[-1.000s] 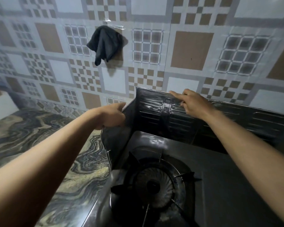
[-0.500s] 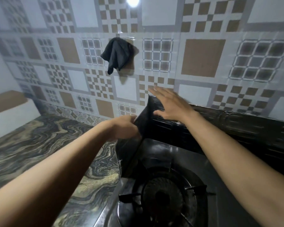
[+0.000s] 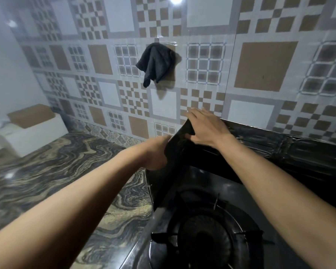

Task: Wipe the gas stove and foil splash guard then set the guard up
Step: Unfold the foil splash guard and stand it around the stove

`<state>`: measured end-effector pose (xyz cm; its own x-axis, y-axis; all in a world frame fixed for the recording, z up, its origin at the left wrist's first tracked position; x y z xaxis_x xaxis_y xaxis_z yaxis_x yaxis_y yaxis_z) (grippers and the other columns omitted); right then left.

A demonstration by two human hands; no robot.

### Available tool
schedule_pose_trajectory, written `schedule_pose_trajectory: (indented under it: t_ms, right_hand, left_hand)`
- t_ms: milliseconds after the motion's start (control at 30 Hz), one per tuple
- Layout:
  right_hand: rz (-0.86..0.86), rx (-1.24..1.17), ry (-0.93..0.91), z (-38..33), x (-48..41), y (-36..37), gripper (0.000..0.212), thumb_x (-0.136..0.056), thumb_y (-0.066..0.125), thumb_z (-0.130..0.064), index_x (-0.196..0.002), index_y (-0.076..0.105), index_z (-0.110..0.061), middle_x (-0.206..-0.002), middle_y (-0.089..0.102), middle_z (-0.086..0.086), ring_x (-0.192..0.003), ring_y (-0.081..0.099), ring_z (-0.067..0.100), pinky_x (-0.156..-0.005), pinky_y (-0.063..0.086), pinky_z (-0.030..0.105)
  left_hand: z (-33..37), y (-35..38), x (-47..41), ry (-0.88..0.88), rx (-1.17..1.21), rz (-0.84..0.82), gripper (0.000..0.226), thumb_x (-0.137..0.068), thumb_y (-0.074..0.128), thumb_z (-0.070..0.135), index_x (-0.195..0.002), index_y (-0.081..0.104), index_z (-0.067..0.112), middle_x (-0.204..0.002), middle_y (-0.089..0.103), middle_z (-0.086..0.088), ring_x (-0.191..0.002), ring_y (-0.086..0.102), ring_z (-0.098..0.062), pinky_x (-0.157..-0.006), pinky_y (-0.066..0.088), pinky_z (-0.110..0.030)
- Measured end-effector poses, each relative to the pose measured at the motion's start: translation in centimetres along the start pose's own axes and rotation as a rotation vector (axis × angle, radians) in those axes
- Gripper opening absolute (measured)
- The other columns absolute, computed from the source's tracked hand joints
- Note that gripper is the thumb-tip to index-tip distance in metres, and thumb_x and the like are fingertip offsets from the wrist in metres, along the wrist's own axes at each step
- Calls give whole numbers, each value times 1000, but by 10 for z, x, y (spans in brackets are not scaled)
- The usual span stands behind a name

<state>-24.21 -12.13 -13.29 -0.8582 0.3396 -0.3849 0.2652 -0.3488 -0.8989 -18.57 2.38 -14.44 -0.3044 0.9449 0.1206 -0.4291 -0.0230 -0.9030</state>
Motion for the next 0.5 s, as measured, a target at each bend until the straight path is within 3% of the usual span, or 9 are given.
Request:
schedule_pose_trajectory:
  t_ms: [100,267,433,500]
  right_hand:
    - [-15,129,-43,-3,1,6,104,-71,61,-74,-146,34,-7,-148,43,16,-137,40,33,-115,29,48]
    - [103,216,-4,-1,3,15,104,-72,61,-74,-144,35,-4,-134,52,20,-124,50,37,-111,33,53]
    - [102,232,-11,-2,-1,29,117,-75,51,-80,-156,0,-13,-146,42,25,-137,40,38,-117,16,59]
    - [106,213,-44,1,0,29,114,-76,47,-82,-156,-3,-19,-150,39,25,-140,38,38,-118,15,59]
  left_hand:
    - [-4,-4,0,-9,-54,29,51,-81,61,8,-129,50,20,-117,64,-7,-109,61,-29,-80,49,-32]
    - [-7,-4,3,-23,-46,21,63,-82,60,6,-140,40,21,-121,63,-9,-109,60,-29,-79,48,-32]
    - [-6,-7,8,-22,-50,18,101,-79,51,-5,-157,-1,32,-135,56,-16,-107,60,-30,-78,48,-33]
    - [-4,-9,7,-18,-61,27,104,-80,46,-7,-156,-11,37,-134,56,-21,-99,62,-31,-77,51,-34]
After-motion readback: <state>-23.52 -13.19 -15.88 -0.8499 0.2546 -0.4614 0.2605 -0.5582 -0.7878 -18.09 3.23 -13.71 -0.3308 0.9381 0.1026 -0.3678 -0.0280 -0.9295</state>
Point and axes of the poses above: each hand's wrist, its own x-axis away from the middle knuckle, its own y-axis out of the palm, z = x × y, the point moved 8 cm from there along -x, towards the middle knuckle
